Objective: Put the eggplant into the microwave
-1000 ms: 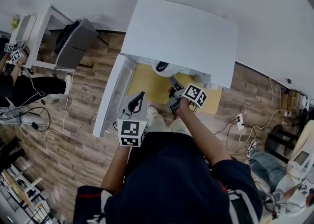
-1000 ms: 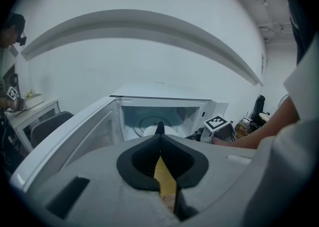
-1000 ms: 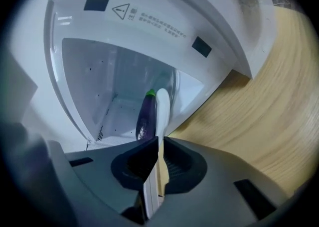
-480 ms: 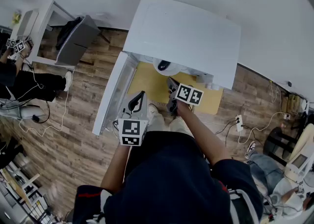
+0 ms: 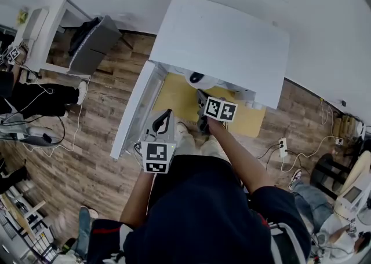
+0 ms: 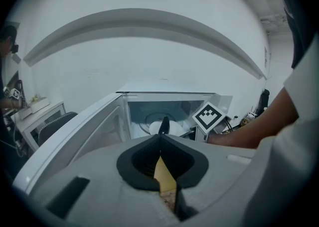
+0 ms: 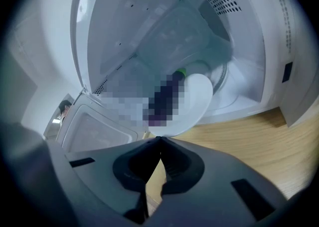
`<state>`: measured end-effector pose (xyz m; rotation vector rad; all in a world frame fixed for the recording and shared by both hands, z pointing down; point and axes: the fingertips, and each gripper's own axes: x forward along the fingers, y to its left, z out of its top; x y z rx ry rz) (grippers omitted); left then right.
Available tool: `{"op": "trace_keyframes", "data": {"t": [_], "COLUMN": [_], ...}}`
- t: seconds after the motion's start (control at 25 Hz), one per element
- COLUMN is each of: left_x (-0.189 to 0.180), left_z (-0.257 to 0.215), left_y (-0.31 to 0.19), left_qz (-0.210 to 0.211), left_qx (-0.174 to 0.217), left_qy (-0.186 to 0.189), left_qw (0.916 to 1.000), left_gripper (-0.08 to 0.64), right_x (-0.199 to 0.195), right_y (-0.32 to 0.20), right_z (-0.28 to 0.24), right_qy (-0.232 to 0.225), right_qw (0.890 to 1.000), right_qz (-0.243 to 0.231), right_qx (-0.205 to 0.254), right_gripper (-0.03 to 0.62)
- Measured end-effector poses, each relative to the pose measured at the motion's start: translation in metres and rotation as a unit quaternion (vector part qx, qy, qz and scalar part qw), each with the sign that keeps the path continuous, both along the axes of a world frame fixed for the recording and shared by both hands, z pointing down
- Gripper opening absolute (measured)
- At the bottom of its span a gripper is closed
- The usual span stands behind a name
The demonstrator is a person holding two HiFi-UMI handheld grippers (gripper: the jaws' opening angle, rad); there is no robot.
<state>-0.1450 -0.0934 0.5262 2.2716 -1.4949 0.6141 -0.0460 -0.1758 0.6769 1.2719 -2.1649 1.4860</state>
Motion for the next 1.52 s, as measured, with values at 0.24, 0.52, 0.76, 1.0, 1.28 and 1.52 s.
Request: {"op": "trace_keyframes", "data": {"t": [0.24, 0.52, 0.76, 1.0, 1.28, 1.52], "left_x": [-0.004, -0.004, -0.004, -0.004, -0.005, -0.008], "left_z": [0.001, 0.003, 0.000, 0.002, 0.000, 0.003], "left_y": [0.000, 0.000, -0.001, 0.001, 0.001, 0.003], "left_qz": [-0.005, -0.008, -0.007, -0.008, -0.012, -0.014], "left_qx": [-0.003, -0.005, -0.002, -0.003, -0.005, -0.005], "left_qy": [0.000, 0.003, 0.001, -0.001, -0.001, -0.001], "left_qw": [1.0000, 1.0000, 1.0000, 1.0000, 0.9999, 0.9999], "left_gripper": [0.015, 0.015, 0.015, 0.015, 0.015, 0.015], "right_x": [0.001, 0.005, 0.009, 0.009, 0.015, 0.014], "right_y": [-0.012, -0.024, -0.037, -0.044, -0.052, -0.051], "right_z": [0.000, 0.001, 0.001, 0.001, 0.003, 0.005], "right_qy": [-0.001, 0.008, 0.016, 0.022, 0.032, 0.031], "right_qw": [1.000, 1.000, 1.000, 0.999, 0.999, 0.999], "right_qz": [0.010, 0.012, 0.012, 0.013, 0.021, 0.021], "right_qx": [-0.002, 0.006, 0.014, 0.021, 0.018, 0.019], "right_gripper": [0.012, 0.012, 0.012, 0.011, 0.012, 0.012]}}
